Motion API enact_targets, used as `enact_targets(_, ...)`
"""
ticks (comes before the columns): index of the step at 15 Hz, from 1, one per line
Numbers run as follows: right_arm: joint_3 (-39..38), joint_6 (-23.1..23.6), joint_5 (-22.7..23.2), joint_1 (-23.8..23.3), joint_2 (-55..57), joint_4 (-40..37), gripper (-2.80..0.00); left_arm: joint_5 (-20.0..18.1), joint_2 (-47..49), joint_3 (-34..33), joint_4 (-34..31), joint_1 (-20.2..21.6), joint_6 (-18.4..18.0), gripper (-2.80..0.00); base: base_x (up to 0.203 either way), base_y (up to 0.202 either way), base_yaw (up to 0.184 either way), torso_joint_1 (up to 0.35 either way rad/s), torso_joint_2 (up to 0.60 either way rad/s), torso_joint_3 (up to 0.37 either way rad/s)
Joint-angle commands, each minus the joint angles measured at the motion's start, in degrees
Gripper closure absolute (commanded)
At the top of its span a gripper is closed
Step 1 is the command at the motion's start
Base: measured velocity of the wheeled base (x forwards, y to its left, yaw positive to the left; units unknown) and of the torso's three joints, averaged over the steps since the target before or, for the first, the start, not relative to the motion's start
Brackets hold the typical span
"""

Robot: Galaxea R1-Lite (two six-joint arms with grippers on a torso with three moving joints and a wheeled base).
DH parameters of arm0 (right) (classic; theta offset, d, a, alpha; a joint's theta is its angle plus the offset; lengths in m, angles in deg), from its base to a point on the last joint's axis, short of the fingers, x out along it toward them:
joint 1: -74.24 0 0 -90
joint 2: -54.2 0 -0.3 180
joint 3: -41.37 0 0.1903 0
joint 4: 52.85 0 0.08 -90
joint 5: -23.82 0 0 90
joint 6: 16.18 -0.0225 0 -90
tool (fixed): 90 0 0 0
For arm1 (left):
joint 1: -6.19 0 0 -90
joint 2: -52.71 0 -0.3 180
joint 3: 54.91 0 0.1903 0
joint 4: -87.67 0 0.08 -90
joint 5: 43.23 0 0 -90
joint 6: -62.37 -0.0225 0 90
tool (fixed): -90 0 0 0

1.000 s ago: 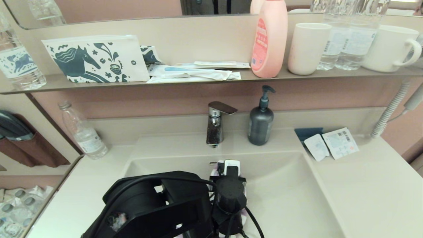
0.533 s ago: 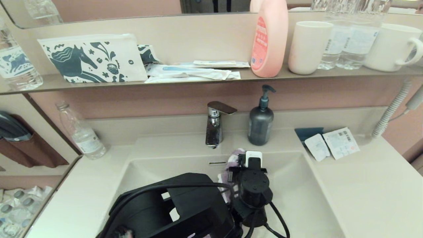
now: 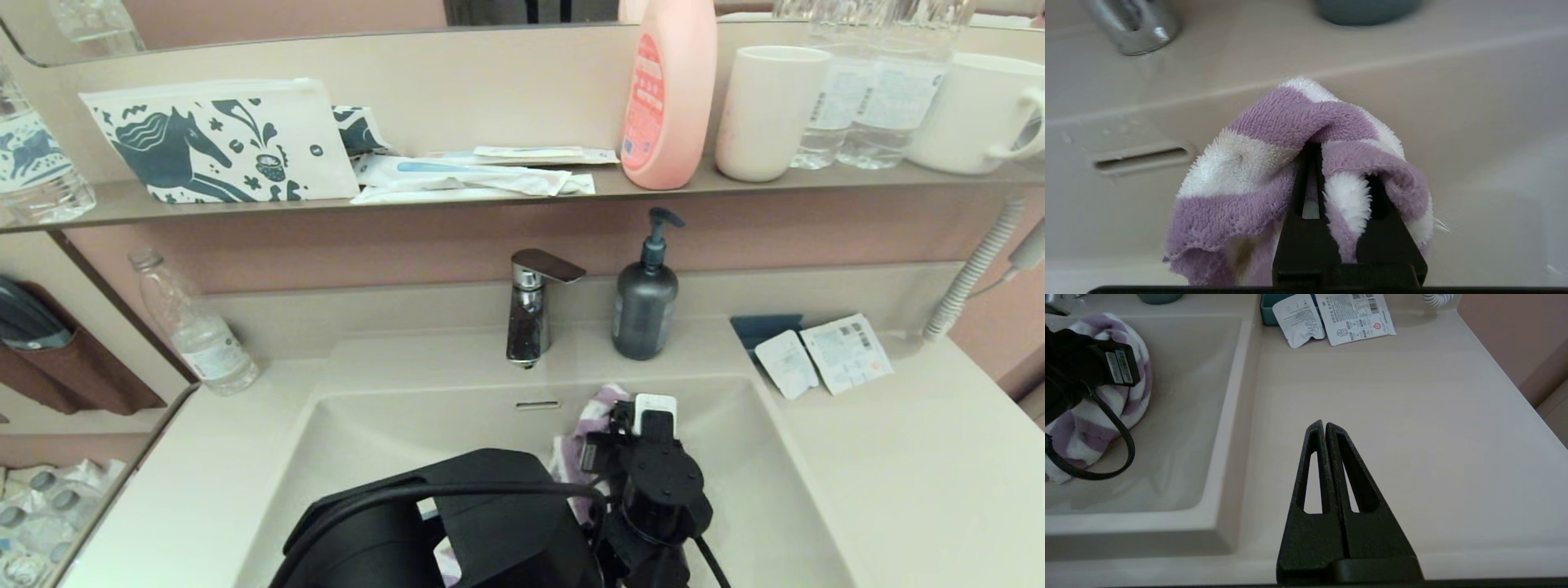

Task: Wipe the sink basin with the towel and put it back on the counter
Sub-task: Wipe the sink

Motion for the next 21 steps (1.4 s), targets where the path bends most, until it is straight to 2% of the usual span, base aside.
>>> enact_targets(1, -0.03, 0.04, 0.09, 0.00, 0.05, 0.01, 0.00, 0.55, -0.58, 1.16, -1.24, -1.31, -0.06, 0.00, 0.000, 0.000, 0.000, 0.000, 0.00, 0.000)
enact_targets(6, -0.01, 0.05, 0.10, 0.00, 0.05, 0.01, 0.00, 0.55, -1.12, 6.91, -7.23, -2.45, 0.10, 0.00, 0.000, 0.000, 0.000, 0.000, 0.00, 0.000)
enact_targets(8, -0.07, 0.05, 0.04, 0.00, 0.05, 0.01, 0.00, 0.55, -1.12, 8.73, -10.59, -3.11, 1.57, 0.00, 0.000, 0.000, 0.000, 0.000, 0.00, 0.000)
enact_targets(9, -0.04, 0.05, 0.07, 0.00, 0.05, 0.01, 0.00, 0.55, -1.12, 10.00, -14.19, -3.50, 3.83, 0.00, 0.000, 0.000, 0.000, 0.000, 0.00, 0.000)
enact_targets(11, -0.01, 0.05, 0.02, 0.00, 0.05, 0.01, 0.00, 0.45, -1.46, 12.92, -24.20, -4.43, 10.69, 0.00, 0.000, 0.000, 0.000, 0.000, 0.00, 0.000)
enact_targets(14, -0.01, 0.05, 0.10, 0.00, 0.05, 0.01, 0.00, -1.71, -2.70, 18.64, -45.41, -5.92, 27.04, 0.00, 0.000, 0.000, 0.000, 0.000, 0.00, 0.000)
enact_targets(15, -0.02, 0.05, 0.02, 0.00, 0.05, 0.01, 0.00, -2.72, -3.08, 21.36, -51.21, -6.07, 31.83, 0.00, 0.000, 0.000, 0.000, 0.000, 0.00, 0.000)
enact_targets(16, -0.01, 0.05, 0.02, 0.00, 0.05, 0.01, 0.00, -3.52, -3.37, 22.92, -54.52, -5.90, 34.87, 0.00, 0.000, 0.000, 0.000, 0.000, 0.00, 0.000)
enact_targets(19, -0.01, 0.05, 0.02, 0.00, 0.05, 0.01, 0.00, -3.82, -3.34, 22.65, -54.06, -4.44, 35.42, 0.00, 0.000, 0.000, 0.000, 0.000, 0.00, 0.000)
enact_targets(21, -0.01, 0.05, 0.02, 0.00, 0.05, 0.01, 0.00, -3.74, -3.28, 21.24, -50.99, -3.12, 35.20, 0.00, 0.000, 0.000, 0.000, 0.000, 0.00, 0.000)
